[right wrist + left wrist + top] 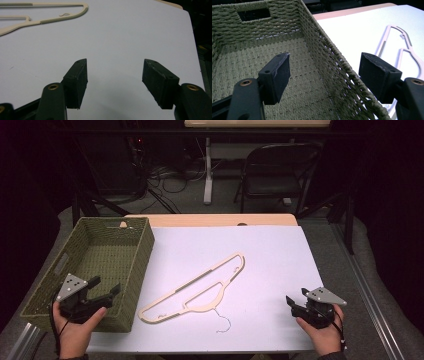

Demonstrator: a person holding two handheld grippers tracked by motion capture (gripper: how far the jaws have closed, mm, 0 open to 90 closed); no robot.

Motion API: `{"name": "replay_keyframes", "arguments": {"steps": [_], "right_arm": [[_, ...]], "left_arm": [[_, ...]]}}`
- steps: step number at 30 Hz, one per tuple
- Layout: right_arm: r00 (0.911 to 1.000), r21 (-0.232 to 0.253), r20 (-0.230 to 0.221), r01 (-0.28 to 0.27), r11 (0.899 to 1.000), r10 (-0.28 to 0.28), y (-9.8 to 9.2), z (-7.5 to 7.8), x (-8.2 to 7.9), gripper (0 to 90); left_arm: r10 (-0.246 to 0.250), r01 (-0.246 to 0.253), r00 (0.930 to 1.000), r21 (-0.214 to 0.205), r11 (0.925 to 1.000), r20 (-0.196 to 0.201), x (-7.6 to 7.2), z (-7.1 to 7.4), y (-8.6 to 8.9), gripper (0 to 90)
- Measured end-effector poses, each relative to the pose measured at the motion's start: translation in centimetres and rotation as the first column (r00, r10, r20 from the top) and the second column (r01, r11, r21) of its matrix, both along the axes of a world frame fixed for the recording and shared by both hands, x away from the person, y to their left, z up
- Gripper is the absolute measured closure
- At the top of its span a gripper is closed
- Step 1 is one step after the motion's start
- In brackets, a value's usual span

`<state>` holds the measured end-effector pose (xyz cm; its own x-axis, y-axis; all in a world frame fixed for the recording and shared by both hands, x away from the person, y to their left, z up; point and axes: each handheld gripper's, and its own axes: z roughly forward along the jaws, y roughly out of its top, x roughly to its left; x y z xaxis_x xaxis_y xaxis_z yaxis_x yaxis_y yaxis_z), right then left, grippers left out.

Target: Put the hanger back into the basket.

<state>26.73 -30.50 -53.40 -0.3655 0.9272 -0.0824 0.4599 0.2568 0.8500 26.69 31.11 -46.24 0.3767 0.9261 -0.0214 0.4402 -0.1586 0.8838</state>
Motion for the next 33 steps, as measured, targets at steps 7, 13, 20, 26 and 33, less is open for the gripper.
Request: {"name": "replay_keyframes", "arguments": {"steps": [7, 13, 20, 26, 33], "right_arm": [[0.9999, -0.008, 0.003, -0.014, 1.000, 0.014, 0.2, 0.0, 0.0, 36.6], [0.9996, -0.020, 0.002, -0.029, 0.999, 0.029, 0.4, 0.3, -0.4, 37.0], [0.9976, -0.026, -0.006, -0.070, 0.997, 0.069, 0.7, 0.2, 0.0, 41.6], [0.9881, -0.100, -0.007, -0.154, 0.983, 0.154, 1.8, 0.6, 0.3, 48.8], [0.9670, -0.154, -0.016, -0.254, 0.955, 0.254, 3.9, 2.9, 1.1, 49.0]], "left_arm": [[-0.012, 0.012, 0.9999, 0.013, 0.9998, -0.002, -0.1, 0.0, -0.4, 26.9], [-0.025, 0.024, 0.9996, 0.003, 0.9997, 0.017, -0.6, 0.5, -0.8, 27.4], [-0.037, 0.036, 0.9990, 0.014, 0.9992, 0.025, -0.7, 0.8, -1.1, 30.1], [-0.051, 0.051, 0.9984, 0.012, 0.9986, 0.024, -0.9, 1.1, -1.6, 31.0], [-0.068, 0.068, 0.9975, 0.011, 0.9976, 0.018, -1.0, 1.2, -1.9, 31.0]]}}
